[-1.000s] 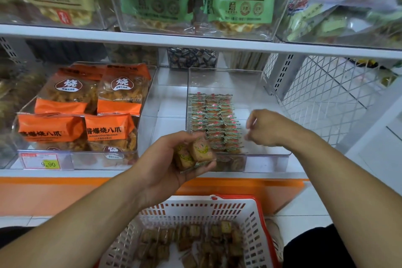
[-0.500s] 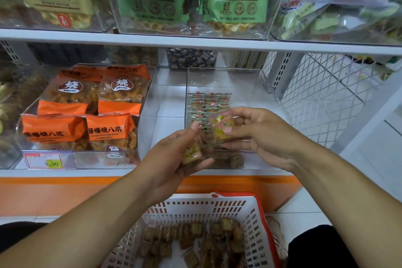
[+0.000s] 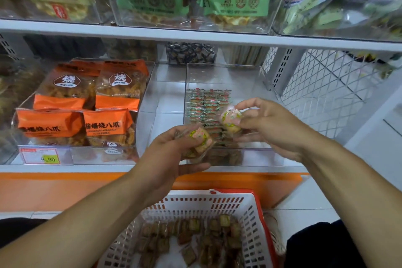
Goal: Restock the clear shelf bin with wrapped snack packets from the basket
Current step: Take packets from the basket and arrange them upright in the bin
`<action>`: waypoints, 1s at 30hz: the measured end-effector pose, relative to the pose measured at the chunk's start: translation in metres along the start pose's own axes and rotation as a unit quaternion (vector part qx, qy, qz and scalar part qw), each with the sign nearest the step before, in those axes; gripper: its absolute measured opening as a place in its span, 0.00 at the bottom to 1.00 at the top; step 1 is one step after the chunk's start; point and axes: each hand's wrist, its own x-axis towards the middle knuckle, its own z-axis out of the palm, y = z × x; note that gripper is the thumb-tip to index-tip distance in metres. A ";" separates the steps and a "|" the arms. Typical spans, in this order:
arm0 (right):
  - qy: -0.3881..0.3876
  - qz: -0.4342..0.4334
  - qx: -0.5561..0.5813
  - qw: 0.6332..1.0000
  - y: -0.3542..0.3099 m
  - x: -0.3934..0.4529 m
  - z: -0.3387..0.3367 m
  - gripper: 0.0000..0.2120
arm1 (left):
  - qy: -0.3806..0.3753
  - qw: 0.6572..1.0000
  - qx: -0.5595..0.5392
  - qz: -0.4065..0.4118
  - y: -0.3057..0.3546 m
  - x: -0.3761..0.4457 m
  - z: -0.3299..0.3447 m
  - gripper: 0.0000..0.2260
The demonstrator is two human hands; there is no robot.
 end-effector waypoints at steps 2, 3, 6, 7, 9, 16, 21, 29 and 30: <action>0.072 -0.054 -0.196 0.976 0.008 0.014 -0.016 0.09 | 0.020 1.000 0.002 -0.002 -0.002 0.002 -0.001 0.11; 0.078 -0.069 -0.296 0.950 0.012 0.021 -0.022 0.09 | 0.026 1.000 0.008 -0.003 -0.003 0.003 -0.002 0.11; 0.014 -0.057 -0.457 0.888 0.025 0.037 -0.027 0.10 | 0.033 0.999 0.025 -0.004 -0.006 0.005 -0.001 0.11; -0.004 -0.054 -0.479 0.876 0.030 0.041 -0.026 0.13 | 0.035 0.999 0.030 -0.006 -0.007 0.006 -0.001 0.11; -0.022 -0.055 -0.500 0.864 0.037 0.050 -0.026 0.15 | 0.039 0.998 0.041 -0.008 -0.009 0.008 -0.002 0.10; -0.055 0.060 -0.358 0.930 0.045 0.068 -0.032 0.11 | 0.038 0.997 0.058 -0.014 -0.013 0.011 -0.003 0.10; -0.074 0.110 -0.284 0.950 0.045 0.063 -0.034 0.08 | 0.036 0.997 0.063 -0.017 -0.014 0.011 -0.003 0.10; -0.089 0.070 -0.371 0.922 0.045 0.059 -0.034 0.06 | 0.041 0.997 0.066 -0.016 -0.015 0.014 -0.002 0.09; -0.093 0.084 -0.355 0.926 0.046 0.060 -0.036 0.07 | 0.041 0.997 0.065 -0.017 -0.015 0.014 -0.002 0.09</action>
